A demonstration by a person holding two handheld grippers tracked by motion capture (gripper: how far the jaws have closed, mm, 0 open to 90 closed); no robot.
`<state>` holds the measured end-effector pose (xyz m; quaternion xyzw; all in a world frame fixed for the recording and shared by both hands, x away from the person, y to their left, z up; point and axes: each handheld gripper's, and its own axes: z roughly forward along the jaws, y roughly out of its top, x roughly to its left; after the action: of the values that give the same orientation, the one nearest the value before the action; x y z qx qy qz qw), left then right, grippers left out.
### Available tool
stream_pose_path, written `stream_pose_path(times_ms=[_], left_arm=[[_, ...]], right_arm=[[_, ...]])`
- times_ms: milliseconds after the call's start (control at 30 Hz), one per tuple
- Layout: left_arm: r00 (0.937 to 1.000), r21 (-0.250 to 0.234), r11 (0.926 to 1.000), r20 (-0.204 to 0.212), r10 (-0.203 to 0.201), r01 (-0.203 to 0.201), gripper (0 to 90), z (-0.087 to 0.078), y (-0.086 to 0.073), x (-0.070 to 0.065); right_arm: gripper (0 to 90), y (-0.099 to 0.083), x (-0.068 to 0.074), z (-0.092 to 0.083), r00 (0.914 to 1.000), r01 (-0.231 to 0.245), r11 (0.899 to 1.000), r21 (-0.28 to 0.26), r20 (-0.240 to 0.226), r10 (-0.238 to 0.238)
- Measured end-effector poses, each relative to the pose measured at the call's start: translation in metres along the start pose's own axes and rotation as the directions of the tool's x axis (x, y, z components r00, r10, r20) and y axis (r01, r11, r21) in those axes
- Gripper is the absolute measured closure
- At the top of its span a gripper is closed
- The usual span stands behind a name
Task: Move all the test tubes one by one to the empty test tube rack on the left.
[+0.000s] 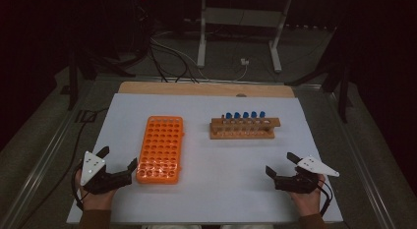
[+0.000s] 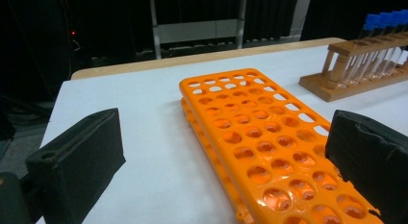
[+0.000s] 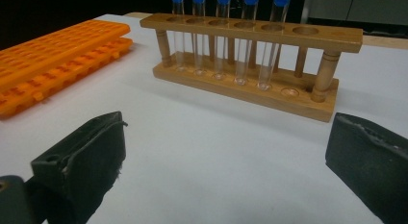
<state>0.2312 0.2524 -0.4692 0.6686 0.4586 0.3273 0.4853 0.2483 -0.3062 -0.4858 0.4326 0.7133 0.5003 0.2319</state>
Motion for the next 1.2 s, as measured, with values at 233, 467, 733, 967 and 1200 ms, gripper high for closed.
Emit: stream_pose_path(times_ms=[233, 467, 733, 967, 1200], left_arm=[[0.9998, 0.002, 0.9999, -0.017, -0.010, 0.010, 0.7, -0.001, -0.001, 0.002], [0.9996, -0.002, 0.9999, -0.023, -0.014, 0.014, 0.7, -0.002, -0.002, 0.001], [0.9998, -0.051, 0.9985, 0.007, 0.020, -0.020, 0.7, -0.002, -0.002, -0.003], [0.9995, -0.050, 0.9987, 0.032, 0.007, -0.006, 0.7, 0.000, -0.003, -0.002], [0.9980, -0.049, 0.9983, 0.057, -0.028, 0.031, 0.7, 0.001, -0.004, 0.000]], right_arm=[[0.8, 0.000, 0.001, 0.002, 1.0000, 0.002, 1.000, 0.008, 0.001, -0.002], [0.8, 0.009, 0.002, 0.001, 0.9999, -0.010, 1.000, -0.014, -0.007, 0.010], [0.8, 0.035, -0.001, 0.008, 0.9994, 0.022, 0.998, -0.057, -0.025, -0.023], [7.8, 0.059, -0.008, 0.025, 0.9993, 0.038, 0.999, -0.030, 0.001, -0.038], [13.8, 0.072, -0.019, 0.048, 0.9992, 0.032, 0.999, 0.006, 0.024, -0.032]])
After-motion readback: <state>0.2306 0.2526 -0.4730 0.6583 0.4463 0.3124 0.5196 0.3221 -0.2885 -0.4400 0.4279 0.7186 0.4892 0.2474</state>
